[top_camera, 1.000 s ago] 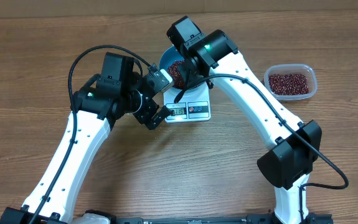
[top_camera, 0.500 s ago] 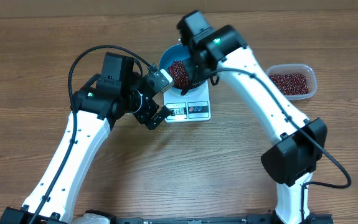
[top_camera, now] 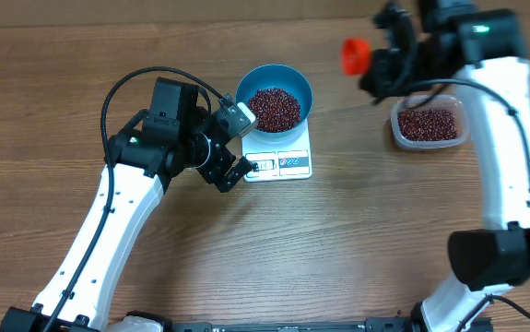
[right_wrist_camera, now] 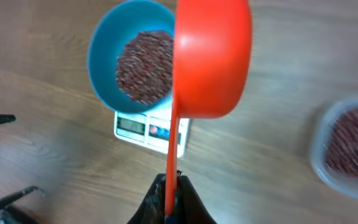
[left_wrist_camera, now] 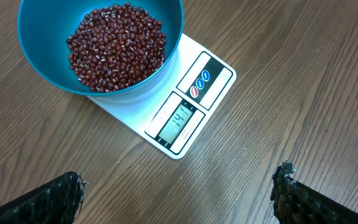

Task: Scoop item into bowl and weigh 150g on scale
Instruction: 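Carry the empty scoop right back to the bean tub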

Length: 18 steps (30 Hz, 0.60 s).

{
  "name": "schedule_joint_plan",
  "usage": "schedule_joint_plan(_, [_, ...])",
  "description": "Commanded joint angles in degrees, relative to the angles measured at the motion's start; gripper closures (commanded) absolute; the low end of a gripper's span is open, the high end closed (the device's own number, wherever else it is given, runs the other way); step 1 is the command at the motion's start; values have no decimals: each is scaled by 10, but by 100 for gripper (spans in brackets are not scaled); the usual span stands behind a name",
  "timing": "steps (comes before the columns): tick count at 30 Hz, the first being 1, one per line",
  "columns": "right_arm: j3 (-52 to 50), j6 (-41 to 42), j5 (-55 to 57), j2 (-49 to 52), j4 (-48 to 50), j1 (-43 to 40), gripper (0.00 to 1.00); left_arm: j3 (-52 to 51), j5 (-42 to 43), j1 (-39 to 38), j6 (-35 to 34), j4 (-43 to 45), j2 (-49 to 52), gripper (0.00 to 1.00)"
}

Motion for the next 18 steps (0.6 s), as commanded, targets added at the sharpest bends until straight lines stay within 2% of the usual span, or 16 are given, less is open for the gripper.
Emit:
schedule_joint_plan(1, [11,-29,-20,-12,-33,-56,96,-2,2,1,-8,0,2,0])
schedule_joint_plan(9, [-3,-40,68,-12,-83,-155,96,-2,2,1,-8,0,2,0])
schedule_joint_plan(18, [-108,-40,77,-11,-46,-208,96,-2,2,1,-8,0,2,0])
